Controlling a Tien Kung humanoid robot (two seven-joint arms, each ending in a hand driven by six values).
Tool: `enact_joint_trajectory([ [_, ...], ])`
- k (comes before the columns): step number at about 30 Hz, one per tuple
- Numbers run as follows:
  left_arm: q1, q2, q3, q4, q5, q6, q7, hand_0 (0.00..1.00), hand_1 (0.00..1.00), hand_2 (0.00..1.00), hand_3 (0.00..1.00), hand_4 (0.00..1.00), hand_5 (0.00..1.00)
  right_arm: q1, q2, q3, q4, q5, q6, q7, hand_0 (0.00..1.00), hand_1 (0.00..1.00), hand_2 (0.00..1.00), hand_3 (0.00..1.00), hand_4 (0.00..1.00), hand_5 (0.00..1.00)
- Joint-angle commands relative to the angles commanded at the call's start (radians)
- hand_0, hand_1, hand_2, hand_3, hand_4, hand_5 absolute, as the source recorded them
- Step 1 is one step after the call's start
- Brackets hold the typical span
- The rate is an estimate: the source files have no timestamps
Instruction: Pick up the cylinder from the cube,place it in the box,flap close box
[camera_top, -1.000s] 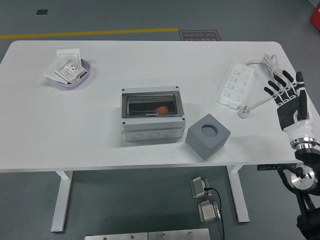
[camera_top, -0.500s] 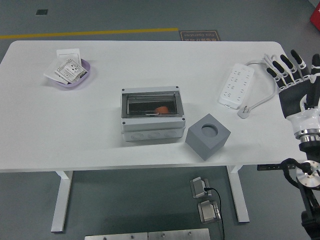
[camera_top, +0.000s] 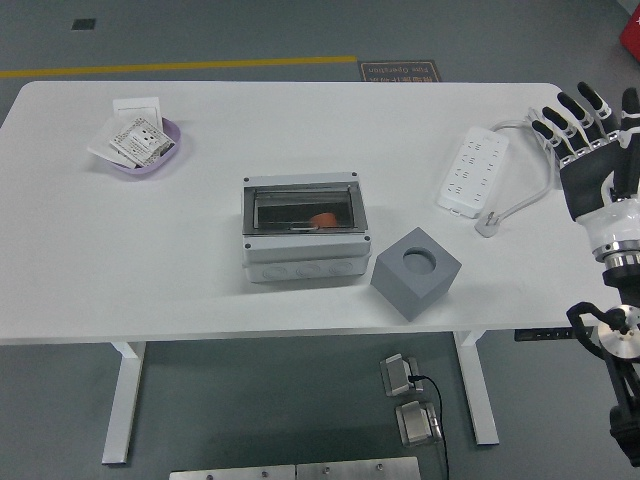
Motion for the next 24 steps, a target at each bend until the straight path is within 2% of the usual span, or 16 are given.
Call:
enact_joint_trajectory([
  [2, -0.002, 0.000, 0.005, 0.000, -0.013, 0.004, -0.003, 0.677, 0.674, 0.594, 0.653, 0.726, 0.464, 0.002, 0.001, -0.001, 0.000, 0.004, -0.005, 0.006, 0.680, 0.651, 0.681, 0.690, 0.900, 0.731],
  [3, -0.003, 0.001, 0.006, 0.000, -0.017, 0.006, -0.005, 0.675, 0.671, 0.589, 0.652, 0.729, 0.471, 0.003, 0.002, -0.001, 0.000, 0.006, -0.006, 0.008, 0.728, 0.691, 0.733, 0.696, 0.898, 0.734],
  [8, -0.004, 0.002, 0.008, 0.000, -0.027, 0.010, -0.006, 0.675, 0.671, 0.589, 0.652, 0.729, 0.471, 0.007, 0.004, -0.005, -0.002, 0.009, -0.008, 0.010, 0.728, 0.691, 0.733, 0.696, 0.898, 0.734],
  [9, -0.004, 0.001, 0.009, 0.000, -0.028, 0.010, -0.007, 0.674, 0.669, 0.586, 0.650, 0.730, 0.476, 0.008, 0.005, -0.007, -0.004, 0.010, -0.008, 0.010, 0.800, 0.726, 0.831, 0.739, 0.917, 0.771],
  [14, -0.003, -0.005, 0.011, 0.000, -0.031, 0.008, -0.006, 0.674, 0.669, 0.586, 0.650, 0.730, 0.476, 0.011, 0.008, -0.014, -0.014, 0.013, -0.009, 0.010, 0.800, 0.726, 0.831, 0.739, 0.917, 0.771],
  [15, -0.002, -0.005, 0.011, 0.000, -0.030, 0.008, -0.006, 0.672, 0.668, 0.589, 0.650, 0.727, 0.474, 0.011, 0.008, -0.014, -0.015, 0.014, -0.009, 0.010, 0.824, 0.696, 0.861, 0.783, 0.923, 0.784],
  [18, 0.000, -0.005, 0.011, 0.000, -0.030, 0.007, -0.006, 0.672, 0.668, 0.589, 0.650, 0.727, 0.474, 0.014, 0.008, -0.014, -0.022, 0.013, -0.011, 0.011, 0.824, 0.696, 0.861, 0.783, 0.923, 0.784],
  [24, 0.000, -0.004, 0.009, 0.000, -0.027, 0.008, -0.008, 0.670, 0.662, 0.584, 0.644, 0.712, 0.459, 0.034, 0.015, -0.021, -0.065, 0.019, -0.012, 0.013, 0.832, 0.694, 0.862, 0.786, 0.919, 0.780],
])
